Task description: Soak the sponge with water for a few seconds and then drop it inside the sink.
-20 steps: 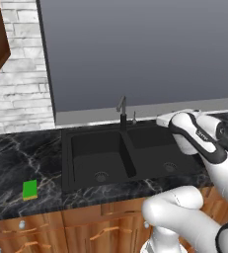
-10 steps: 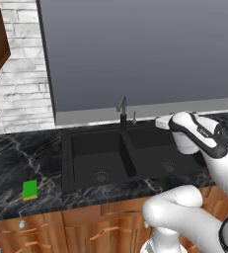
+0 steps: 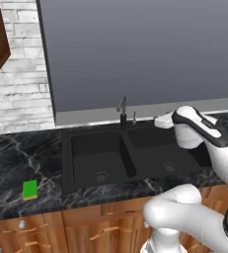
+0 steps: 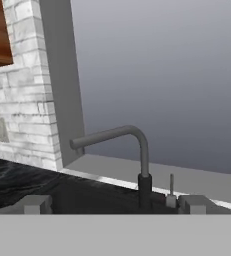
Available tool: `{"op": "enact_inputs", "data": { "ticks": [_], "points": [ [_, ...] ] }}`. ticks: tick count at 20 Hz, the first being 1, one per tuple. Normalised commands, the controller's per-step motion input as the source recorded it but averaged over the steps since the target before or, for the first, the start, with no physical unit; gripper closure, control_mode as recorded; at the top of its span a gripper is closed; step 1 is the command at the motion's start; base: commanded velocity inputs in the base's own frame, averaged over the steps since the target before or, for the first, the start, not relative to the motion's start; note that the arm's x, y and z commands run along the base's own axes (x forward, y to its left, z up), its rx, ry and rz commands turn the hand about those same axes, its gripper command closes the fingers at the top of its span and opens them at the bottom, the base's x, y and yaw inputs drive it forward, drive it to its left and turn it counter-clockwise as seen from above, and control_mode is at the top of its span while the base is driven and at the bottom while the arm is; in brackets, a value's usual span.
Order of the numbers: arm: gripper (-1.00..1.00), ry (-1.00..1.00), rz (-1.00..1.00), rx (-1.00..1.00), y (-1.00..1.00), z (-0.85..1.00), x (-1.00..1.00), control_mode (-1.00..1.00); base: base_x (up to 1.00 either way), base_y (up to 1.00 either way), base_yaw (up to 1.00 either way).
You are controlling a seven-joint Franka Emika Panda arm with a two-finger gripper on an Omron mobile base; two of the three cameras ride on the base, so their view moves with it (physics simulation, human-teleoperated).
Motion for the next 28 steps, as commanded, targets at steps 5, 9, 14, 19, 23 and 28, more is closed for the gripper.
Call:
{"op": "enact_inputs", "data": {
  "ticks": [5,9,14,19,23,28],
  "points": [
    [-1.0,-0.02,0.17,0.0,0.0,0.0,0.16,-1.0,0.0,0.0,0.0],
    [-1.0,-0.05,0.13,0.0,0.0,-0.01,0.15,-1.0,0.0,0.0,0.0],
    [-1.0,-0.07,0.1,0.0,0.0,-0.03,0.15,-1.0,0.0,0.0,0.0],
    [-1.0,0.0,0.06,0.0,0.0,-0.02,0.04,-1.0,0.0,0.0,0.0],
    [-1.0,0.01,0.04,0.0,0.0,-0.01,0.05,-1.0,0.0,0.0,0.0],
    [-1.0,0.05,0.0,0.0,0.0,0.0,0.03,-1.0,0.0,0.0,0.0]
  ]
}}
